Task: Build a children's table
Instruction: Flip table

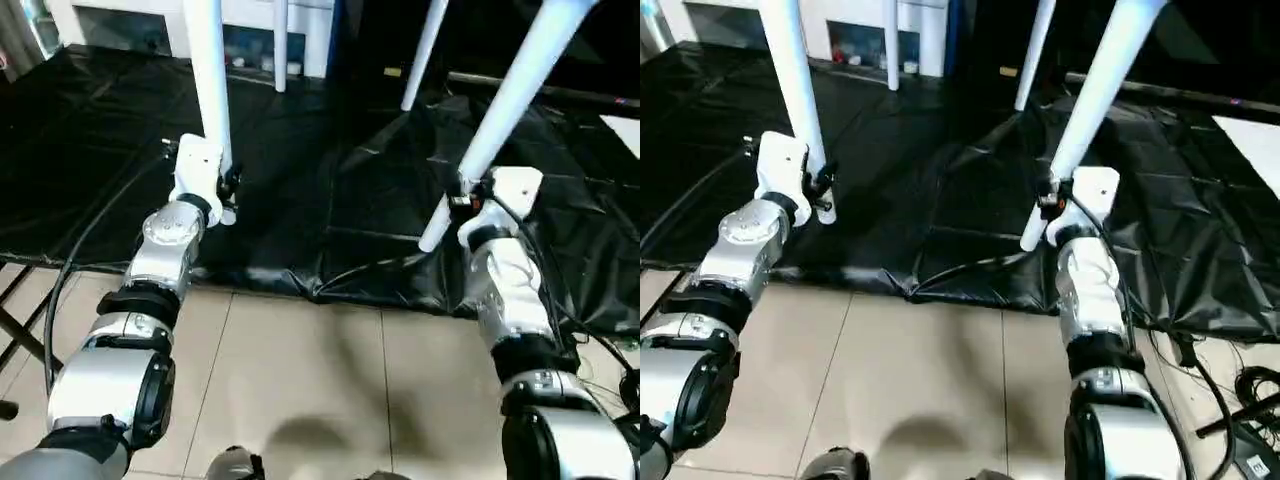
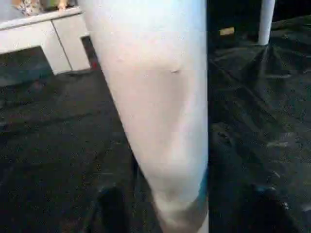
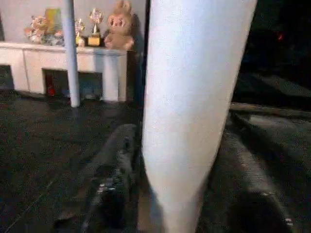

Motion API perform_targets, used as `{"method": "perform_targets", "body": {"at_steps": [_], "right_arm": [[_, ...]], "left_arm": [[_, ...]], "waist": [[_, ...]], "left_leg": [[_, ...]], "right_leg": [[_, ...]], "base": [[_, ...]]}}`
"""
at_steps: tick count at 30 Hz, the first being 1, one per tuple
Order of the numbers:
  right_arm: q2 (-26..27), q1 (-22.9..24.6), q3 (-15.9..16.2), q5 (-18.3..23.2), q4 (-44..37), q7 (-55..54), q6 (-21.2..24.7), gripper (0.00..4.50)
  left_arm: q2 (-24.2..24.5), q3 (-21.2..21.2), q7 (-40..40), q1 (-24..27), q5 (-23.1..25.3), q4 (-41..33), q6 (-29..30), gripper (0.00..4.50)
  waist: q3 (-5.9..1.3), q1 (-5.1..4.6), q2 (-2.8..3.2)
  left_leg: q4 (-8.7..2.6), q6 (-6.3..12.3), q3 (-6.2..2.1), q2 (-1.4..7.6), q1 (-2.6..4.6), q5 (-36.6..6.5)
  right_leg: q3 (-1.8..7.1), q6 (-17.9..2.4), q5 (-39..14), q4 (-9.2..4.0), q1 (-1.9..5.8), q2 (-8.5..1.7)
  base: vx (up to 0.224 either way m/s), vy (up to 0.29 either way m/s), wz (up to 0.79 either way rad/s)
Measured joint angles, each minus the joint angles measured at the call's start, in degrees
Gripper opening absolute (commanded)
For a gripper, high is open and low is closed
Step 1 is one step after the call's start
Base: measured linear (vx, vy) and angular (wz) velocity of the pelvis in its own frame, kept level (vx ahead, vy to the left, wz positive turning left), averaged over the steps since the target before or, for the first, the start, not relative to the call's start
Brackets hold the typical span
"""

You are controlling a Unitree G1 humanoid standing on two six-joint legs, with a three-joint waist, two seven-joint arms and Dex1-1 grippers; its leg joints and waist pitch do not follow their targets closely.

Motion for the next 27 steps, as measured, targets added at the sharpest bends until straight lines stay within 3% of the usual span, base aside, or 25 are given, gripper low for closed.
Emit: {"method": "perform_targets", "body": {"at_steps": [1, 6, 9, 13, 17, 22, 27], "right_arm": [[0.19, 0.22, 0.08, 0.16, -0.11, 0.61, 0.01, 2.61], [1.32, 5.28, 0.7, 1.28, -5.82, 2.8, 0.16, 2.99], [1.65, 10.97, 1.75, 2.06, -11.26, 3.37, 1.11, 3.09], [1.74, 15.15, 2.7, 2.13, -16.19, 3.92, 3.14, 3.09], [2.18, 25.2, 5.55, 2.33, -28.45, 5.5, 7.02, 3.09], [2.15, 30.99, 8.04, 2.24, -40.62, 4.42, 12.27, 3.09], [2.09, 34.55, 9.57, 2.32, -49.29, 3.85, 18.79, 3.09]], "left_arm": [[0.44, 0.08, -0.05, 1.14, -0.07, -1.08, -0.72, 2.62], [0.49, 0.69, -1.09, 8.48, -1.66, -11.21, -2.14, 2.97], [1.14, 0.72, -0.58, 13.96, -1.6, -19.67, -1.96, 3.17], [1.67, 1.35, 0.15, 18.26, -1.8, -27.27, -0.66, 3.25], [-0.34, 3.67, -2.14, 29.21, -8.25, -42.87, 3.35, 3.25], [-2.53, 2.41, -4.37, 38.7, -14.56, -54.81, 10.09, 3.25], [-3.7, 0.61, 1.59, 44.39, -7.69, -64.59, 18.29, 3.25]], "waist": [[0.0, -0.06, 0.01], [-0.02, 0.29, -0.03], [-0.02, 0.37, -0.03], [-0.02, 0.32, -0.04], [-0.15, 0.37, -0.23], [-0.15, 0.39, -0.23], [-0.18, 0.19, -0.24]], "left_leg": [[0.0, 0.0, 0.0, 0.0, 0.0, 0.0], [-0.2, 0.0, 0.01, 0.03, -0.03, 0.0], [-0.35, 0.0, 0.03, 0.04, -0.04, 0.0], [-0.57, -0.01, 0.06, 0.03, 0.04, 0.0], [-1.0, -0.02, 0.16, 0.0, 0.42, 0.0], [-1.05, -0.03, 0.17, -0.01, 0.48, 0.0], [-1.12, -0.04, 0.02, -0.01, 0.66, -0.01]], "right_leg": [[0.0, -0.02, 0.06, -0.01, -0.07, -0.01], [-0.01, 0.0, 0.07, -0.1, -0.26, 0.01], [-0.01, 0.07, -0.02, -0.15, -0.34, 0.04], [0.0, 0.07, -0.02, -0.22, -0.36, 0.05], [0.06, 0.15, -0.07, -0.57, -0.09, 0.05], [0.09, 0.49, -0.25, -0.58, -0.17, 0.06], [0.06, 0.6, -0.32, -0.86, -0.35, 0.11]], "base": [[0.0, 0.0, 0.0], [0.0, 0.0, 0.0], [0.0, 0.0, 0.0], [0.0, 0.0, 0.0], [0.0, 0.0, 0.0], [0.0, 0.0, 0.0], [0.0, 0.0, 0.0]]}}
